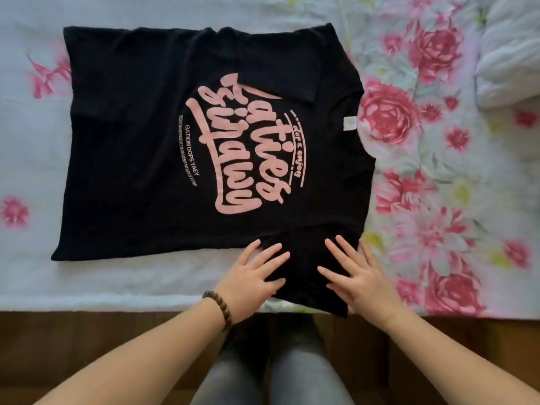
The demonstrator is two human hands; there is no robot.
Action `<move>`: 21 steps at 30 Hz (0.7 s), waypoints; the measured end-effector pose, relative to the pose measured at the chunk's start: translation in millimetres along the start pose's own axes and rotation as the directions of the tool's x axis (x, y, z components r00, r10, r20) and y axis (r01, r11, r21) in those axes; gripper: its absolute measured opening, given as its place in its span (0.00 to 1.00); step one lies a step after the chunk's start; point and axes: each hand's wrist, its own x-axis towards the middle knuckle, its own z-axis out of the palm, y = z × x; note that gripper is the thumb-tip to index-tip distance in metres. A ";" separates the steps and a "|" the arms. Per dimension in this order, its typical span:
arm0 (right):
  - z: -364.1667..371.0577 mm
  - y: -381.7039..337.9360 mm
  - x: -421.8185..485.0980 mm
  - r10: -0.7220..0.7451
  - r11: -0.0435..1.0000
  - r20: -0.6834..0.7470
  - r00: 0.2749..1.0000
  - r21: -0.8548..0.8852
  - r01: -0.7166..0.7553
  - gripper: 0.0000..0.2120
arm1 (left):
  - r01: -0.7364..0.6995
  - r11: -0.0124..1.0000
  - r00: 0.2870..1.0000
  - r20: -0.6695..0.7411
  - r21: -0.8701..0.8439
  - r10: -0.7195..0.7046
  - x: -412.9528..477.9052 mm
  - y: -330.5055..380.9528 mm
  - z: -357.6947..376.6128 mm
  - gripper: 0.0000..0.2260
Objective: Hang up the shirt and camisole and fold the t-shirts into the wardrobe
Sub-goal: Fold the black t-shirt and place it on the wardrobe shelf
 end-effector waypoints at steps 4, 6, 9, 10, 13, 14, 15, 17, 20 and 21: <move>15.3 -13.6 -49.7 0.008 0.996 0.106 0.994 -0.084 0.001 0.29 | 0.070 0.992 0.986 0.144 0.103 -0.084 -18.7 13.0 10.9 0.23; 18.7 -15.0 -61.0 0.046 0.994 0.124 0.991 -0.109 -0.032 0.33 | 0.118 0.984 0.979 0.152 0.132 -0.138 -19.7 14.2 17.4 0.22; 20.2 -15.6 -62.8 0.115 0.989 0.112 0.987 -0.110 -0.103 0.32 | 0.150 0.980 0.973 0.154 0.131 -0.169 -16.8 18.3 19.1 0.17; 20.4 -16.1 -61.2 0.124 0.988 0.105 0.987 -0.106 -0.113 0.30 | 0.142 0.982 0.978 0.136 0.124 -0.158 -16.0 20.0 21.5 0.16; 20.8 -16.2 -54.5 0.129 0.990 0.090 0.988 -0.073 -0.122 0.22 | 0.124 0.986 0.990 0.048 0.108 -0.129 -13.3 23.5 29.7 0.12; 19.5 -16.3 -53.0 0.138 0.990 0.078 0.987 -0.048 -0.134 0.20 | 0.130 0.987 0.991 -0.005 0.095 -0.130 -12.6 24.1 32.2 0.10; 18.0 -16.6 -52.3 0.150 0.989 0.062 0.987 -0.014 -0.150 0.17 | 0.141 0.988 0.989 -0.058 0.068 -0.137 -11.5 23.8 33.7 0.08; 14.7 -16.9 -52.4 0.180 0.981 0.049 0.982 0.067 -0.183 0.12 | 0.167 0.985 0.976 -0.137 -0.034 -0.170 -10.2 19.7 32.9 0.05; 2.6 -9.4 -45.8 0.249 0.940 0.053 0.967 0.228 -0.254 0.10 | 0.224 0.944 0.944 -0.185 -0.243 -0.272 -7.7 8.8 20.0 0.04; -4.9 -4.8 -39.5 0.281 0.912 0.051 0.958 0.296 -0.283 0.09 | 0.252 0.915 0.932 -0.174 -0.315 -0.317 -5.9 3.6 12.6 0.04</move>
